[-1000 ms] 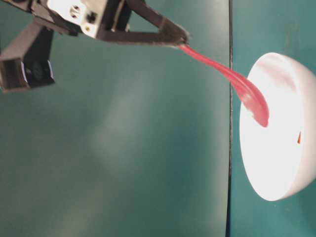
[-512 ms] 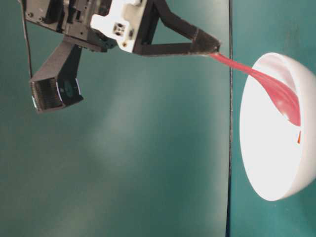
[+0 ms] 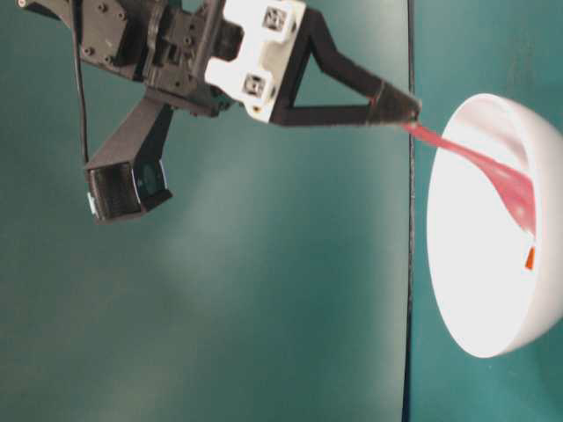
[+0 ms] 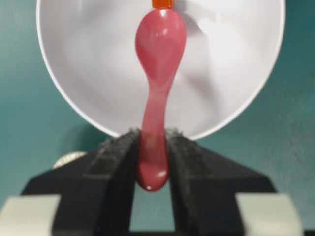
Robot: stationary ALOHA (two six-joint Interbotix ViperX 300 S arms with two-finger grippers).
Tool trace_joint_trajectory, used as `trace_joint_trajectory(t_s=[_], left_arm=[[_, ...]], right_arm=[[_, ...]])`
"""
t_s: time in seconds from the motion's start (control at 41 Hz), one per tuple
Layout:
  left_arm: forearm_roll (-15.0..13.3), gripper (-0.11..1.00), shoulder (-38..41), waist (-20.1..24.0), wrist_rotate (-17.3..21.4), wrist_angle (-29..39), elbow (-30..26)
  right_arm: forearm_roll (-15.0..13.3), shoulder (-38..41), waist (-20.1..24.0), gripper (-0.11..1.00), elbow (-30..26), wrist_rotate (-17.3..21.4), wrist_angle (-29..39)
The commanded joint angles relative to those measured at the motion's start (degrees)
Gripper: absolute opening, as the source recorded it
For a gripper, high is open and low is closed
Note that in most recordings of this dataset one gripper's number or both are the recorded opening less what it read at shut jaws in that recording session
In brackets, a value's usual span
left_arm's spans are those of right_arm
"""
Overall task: Grip the spoon and scoop the red block from the bowl with right arm.
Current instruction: 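Lower the spoon into the bowl and push it under the red cube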
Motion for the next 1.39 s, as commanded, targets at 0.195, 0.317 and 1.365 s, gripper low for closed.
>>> trace_joint_trajectory(t_s=[0.195,0.317,1.365], left_arm=[[0.09,0.01,0.18,0.09,0.09,-0.26,-0.79],[0.09,0.01,0.18,0.09,0.09,-0.26,-0.88],[0.09,0.01,0.18,0.0,0.26,-0.35,-0.88]], right_arm=[[-1.85,0.88,0.0,0.25,-3.43,0.09,-1.41],[-1.85,1.23,-0.09,0.25,-3.78,0.09,-2.99],[-0.79,-2.55,0.7,0.24,-3.87,5.27,-6.15]])
